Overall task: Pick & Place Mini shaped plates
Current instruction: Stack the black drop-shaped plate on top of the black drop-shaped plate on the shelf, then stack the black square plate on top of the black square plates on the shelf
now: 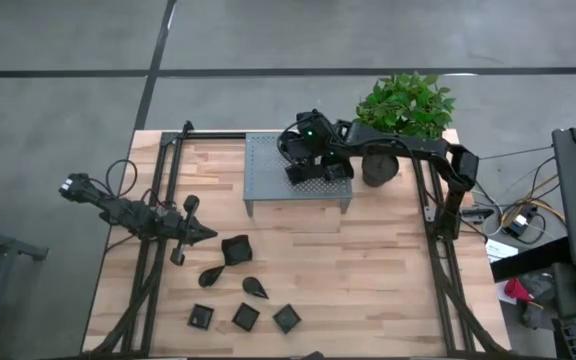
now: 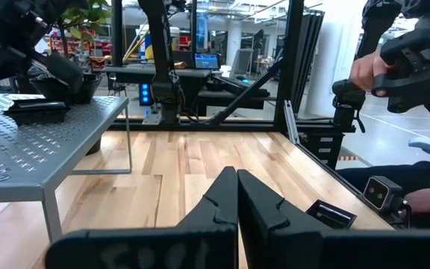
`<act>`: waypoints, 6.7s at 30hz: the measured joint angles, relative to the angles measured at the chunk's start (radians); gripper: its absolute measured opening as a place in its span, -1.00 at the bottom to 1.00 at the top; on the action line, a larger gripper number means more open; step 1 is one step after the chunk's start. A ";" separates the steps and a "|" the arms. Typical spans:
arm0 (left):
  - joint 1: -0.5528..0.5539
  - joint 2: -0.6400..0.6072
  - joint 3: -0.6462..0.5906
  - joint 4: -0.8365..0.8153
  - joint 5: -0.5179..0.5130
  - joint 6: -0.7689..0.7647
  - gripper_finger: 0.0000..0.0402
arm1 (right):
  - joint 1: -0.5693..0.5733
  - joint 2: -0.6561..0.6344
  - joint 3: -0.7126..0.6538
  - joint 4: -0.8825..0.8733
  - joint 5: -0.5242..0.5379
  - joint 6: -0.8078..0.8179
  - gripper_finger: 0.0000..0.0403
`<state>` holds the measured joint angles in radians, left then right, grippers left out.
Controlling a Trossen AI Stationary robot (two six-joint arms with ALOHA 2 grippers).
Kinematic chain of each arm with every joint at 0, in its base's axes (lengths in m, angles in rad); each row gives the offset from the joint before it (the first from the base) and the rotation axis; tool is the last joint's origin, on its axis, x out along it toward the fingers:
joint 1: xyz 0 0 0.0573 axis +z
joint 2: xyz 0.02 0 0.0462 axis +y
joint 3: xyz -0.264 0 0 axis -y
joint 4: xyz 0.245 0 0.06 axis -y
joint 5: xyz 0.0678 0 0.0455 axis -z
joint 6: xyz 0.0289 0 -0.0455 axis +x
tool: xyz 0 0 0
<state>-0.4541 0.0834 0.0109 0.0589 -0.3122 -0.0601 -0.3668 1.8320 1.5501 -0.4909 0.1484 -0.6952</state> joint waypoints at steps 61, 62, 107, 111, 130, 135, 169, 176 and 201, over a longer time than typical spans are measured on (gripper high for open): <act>0.000 0.000 0.000 0.000 0.000 0.000 -1.00 | 0.608 -0.189 -0.109 -0.164 -0.119 0.546 -0.96; 0.000 0.000 0.000 0.000 0.000 0.000 -1.00 | 0.623 -0.189 -0.128 -0.131 -0.121 0.547 -0.96; 0.000 0.016 0.000 0.000 0.000 0.000 -1.00 | 0.926 0.282 -0.196 0.434 -0.132 0.644 -0.52; 0.000 0.016 0.000 0.000 0.000 0.000 -1.00 | 0.926 0.285 -0.202 0.438 -0.122 0.644 -0.54; 0.000 0.017 0.000 0.000 0.000 0.000 -1.00 | 0.925 0.314 -0.202 0.453 -0.095 0.647 -0.72; 0.000 0.017 0.000 0.000 0.000 0.000 -1.00 | 0.925 0.313 -0.202 0.446 -0.086 0.648 -0.92; 0.000 0.018 0.000 0.000 0.000 0.000 -1.00 | 0.665 -0.229 -0.266 0.143 0.521 0.134 -0.96; 0.000 0.018 0.000 0.000 0.000 0.000 -1.00 | 0.474 -0.229 -0.268 0.084 0.441 0.002 -0.96; 0.000 0.018 0.000 0.000 0.000 0.000 -1.00 | 0.344 -0.211 -0.277 0.056 0.398 -0.146 -0.96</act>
<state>-0.4539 0.1013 0.0109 0.0591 -0.3122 -0.0601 -0.0227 1.6215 1.2728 -0.4346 0.5466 -0.8417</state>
